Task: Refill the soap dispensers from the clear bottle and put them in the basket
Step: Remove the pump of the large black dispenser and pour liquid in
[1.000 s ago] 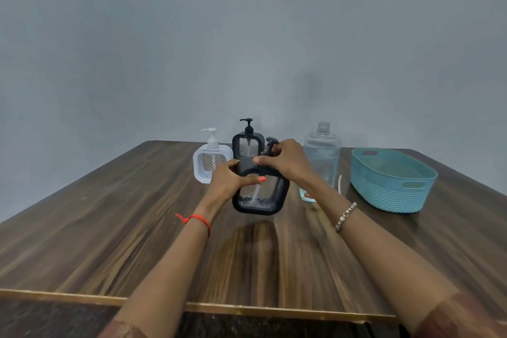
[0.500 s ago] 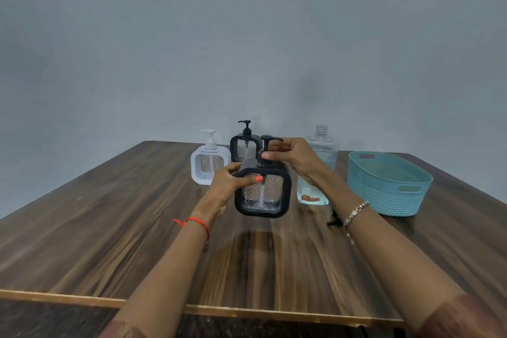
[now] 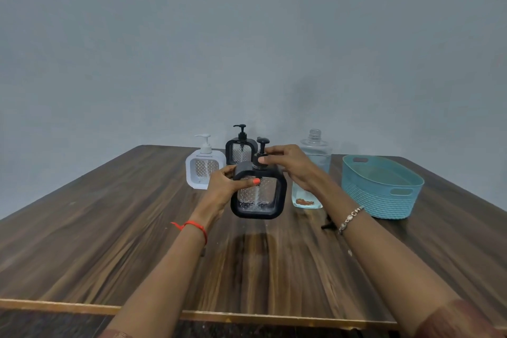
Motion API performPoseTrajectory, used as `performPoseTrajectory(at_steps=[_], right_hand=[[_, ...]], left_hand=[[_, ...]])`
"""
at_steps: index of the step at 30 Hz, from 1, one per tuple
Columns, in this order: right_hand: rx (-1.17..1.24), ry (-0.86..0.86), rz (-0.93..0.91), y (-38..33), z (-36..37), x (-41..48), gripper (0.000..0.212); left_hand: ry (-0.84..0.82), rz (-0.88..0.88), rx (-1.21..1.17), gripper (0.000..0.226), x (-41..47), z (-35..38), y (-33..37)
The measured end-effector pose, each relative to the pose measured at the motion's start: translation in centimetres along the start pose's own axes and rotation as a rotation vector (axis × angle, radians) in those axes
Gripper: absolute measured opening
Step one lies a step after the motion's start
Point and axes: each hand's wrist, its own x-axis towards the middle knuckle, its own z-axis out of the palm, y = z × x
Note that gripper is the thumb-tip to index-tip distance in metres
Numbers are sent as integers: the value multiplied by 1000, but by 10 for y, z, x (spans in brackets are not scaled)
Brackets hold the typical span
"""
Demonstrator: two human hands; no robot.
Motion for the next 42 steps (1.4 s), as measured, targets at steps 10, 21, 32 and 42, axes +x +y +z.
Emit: performPoseTrajectory(at_steps=[10,21,32,42], right_hand=[[-133,37,12,-12,-1,1,22],[107,330,-64,-20,-22,-2,22],[14,510,-381,-10,-26,-24,23],[-922,-232,-466,85,-22,-69,28]], left_hand=[[18,-33,-56,35,-3,7,-5],[67,-70,-16,36,-5,-4,-8],[207,-80,-91,35,-7,-9,-9],[287,-54,-138,33,3,-6,-13]])
